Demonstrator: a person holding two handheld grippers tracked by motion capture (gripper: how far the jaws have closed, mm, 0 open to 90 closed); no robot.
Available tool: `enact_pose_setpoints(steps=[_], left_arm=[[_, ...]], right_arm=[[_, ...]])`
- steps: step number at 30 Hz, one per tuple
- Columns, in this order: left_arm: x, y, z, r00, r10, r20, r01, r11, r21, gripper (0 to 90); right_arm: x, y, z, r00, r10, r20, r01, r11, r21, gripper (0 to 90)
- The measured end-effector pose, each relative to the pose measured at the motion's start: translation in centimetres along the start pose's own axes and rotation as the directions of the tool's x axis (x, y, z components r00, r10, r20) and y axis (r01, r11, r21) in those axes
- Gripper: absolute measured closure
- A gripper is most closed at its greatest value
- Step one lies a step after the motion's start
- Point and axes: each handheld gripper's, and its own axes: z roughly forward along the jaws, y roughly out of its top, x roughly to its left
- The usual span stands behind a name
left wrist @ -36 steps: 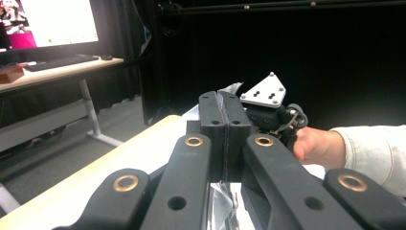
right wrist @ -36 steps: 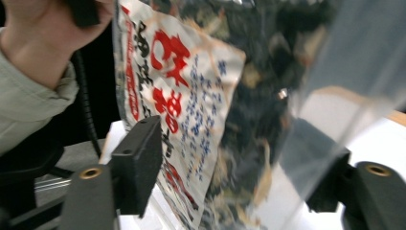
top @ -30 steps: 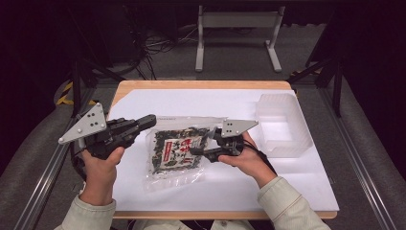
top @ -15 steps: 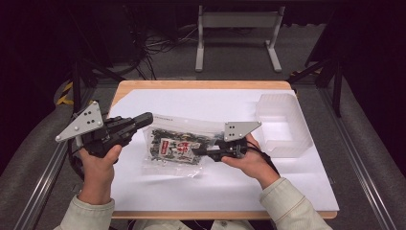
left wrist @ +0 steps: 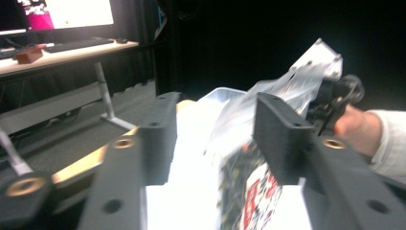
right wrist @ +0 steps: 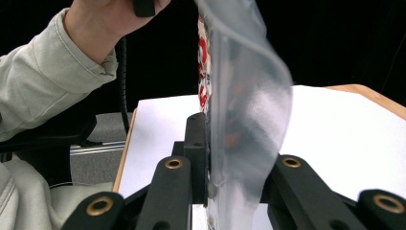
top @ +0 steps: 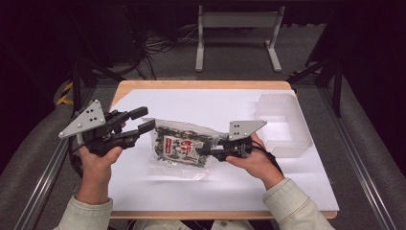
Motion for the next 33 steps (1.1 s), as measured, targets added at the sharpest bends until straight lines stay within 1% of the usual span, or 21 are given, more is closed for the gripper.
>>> enact_pose_setpoints(steps=[2, 3, 4, 7, 12, 13, 15, 17, 22, 23, 25, 26, 30, 31, 32, 33], left_arm=[[0.1, -0.1, 0.1, 1.0, 0.0, -0.001, 0.0, 0.9998, 0.02, 44.0], [0.2, -0.2, 0.2, 1.0, 0.005, 0.001, -0.005, 0.9996, 0.026, 41.9], [0.2, -0.3, 0.3, 1.0, 0.0, 0.008, 0.0, 0.9993, 0.038, 41.2], [0.5, -0.8, 0.4, 0.9997, -0.019, 0.013, 0.018, 0.9979, 0.062, 38.1], [1.5, -2.1, 0.7, 0.9987, -0.049, -0.009, 0.05, 0.9936, 0.101, 34.1], [1.7, -2.5, 0.7, 0.9978, -0.064, -0.013, 0.065, 0.9918, 0.11, 32.8], [2.1, -3.0, 0.8, 0.9967, -0.079, -0.018, 0.08, 0.9896, 0.119, 29.5], [2.5, -3.7, 0.8, 0.9954, -0.094, -0.02, 0.096, 0.9855, 0.14, 29.2], [3.2, -5.8, 1.2, 0.9921, -0.116, -0.049, 0.123, 0.977, 0.174, 24.9], [3.4, -6.3, 1.3, 0.9905, -0.125, -0.057, 0.133, 0.9746, 0.18, 24.1], [3.6, -7.0, 1.3, 0.9879, -0.14, -0.067, 0.15, 0.9721, 0.18, 22.3], [3.8, -7.6, 1.3, 0.985, -0.157, -0.071, 0.168, 0.969, 0.181, 21.9], [4.2, -8.8, 1.2, 0.9828, -0.16, -0.091, 0.176, 0.9652, 0.194, 20.8], [4.3, -9.1, 1.2, 0.9835, -0.151, -0.1, 0.169, 0.965, 0.201, 20.5], [4.3, -9.4, 1.2, 0.9823, -0.156, -0.104, 0.174, 0.9631, 0.205, 20.1], [4.3, -9.7, 1.2, 0.9816, -0.157, -0.108, 0.177, 0.9627, 0.205, 19.7]], right_arm=[[-0.1, 0.3, -0.5, 1.0, -0.002, 0.01, 0.002, 1.0, 0.001, 76.2], [-0.1, 0.4, -0.8, 0.9998, -0.002, 0.017, 0.002, 1.0, 0.004, 76.2], [-0.2, 0.5, -1.1, 0.9997, -0.002, 0.024, 0.002, 1.0, 0.007, 76.2], [-0.3, 0.9, -2.0, 0.9988, 0.004, 0.048, -0.005, 1.0, 0.009, 76.2], [-0.5, 1.4, -3.7, 0.9954, 0.024, 0.093, -0.025, 1.0, 0.009, 76.1], [-0.6, 1.5, -4.1, 0.9942, 0.035, 0.101, -0.036, 0.999, 0.007, 76.1], [-0.7, 1.8, -4.9, 0.9916, 0.045, 0.121, -0.046, 0.999, 0.01, 76.1], [-0.7, 2.0, -5.4, 0.9892, 0.051, 0.137, -0.053, 0.999, 0.01, 76.1], [-0.9, 2.6, -7.1, 0.981, 0.077, 0.178, -0.081, 0.997, 0.014, 76.1], [-0.9, 2.7, -7.4, 0.9797, 0.078, 0.185, -0.082, 0.997, 0.014, 76.1], [-1.0, 2.9, -8.0, 0.9757, 0.088, 0.201, -0.093, 0.996, 0.016, 76.1], [-1.0, 2.9, -8.3, 0.974, 0.091, 0.208, -0.097, 0.995, 0.017, 76.1], [-1.4, 3.3, -9.4, 0.965, 0.105, 0.241, -0.115, 0.993, 0.028, 76.1], [-1.4, 3.4, -9.5, 0.9639, 0.105, 0.245, -0.116, 0.993, 0.031, 76.1], [-1.5, 3.5, -9.7, 0.962, 0.104, 0.252, -0.117, 0.993, 0.036, 76.1], [-1.6, 3.7, -9.9, 0.9598, 0.103, 0.261, -0.118, 0.992, 0.042, 76.1]])
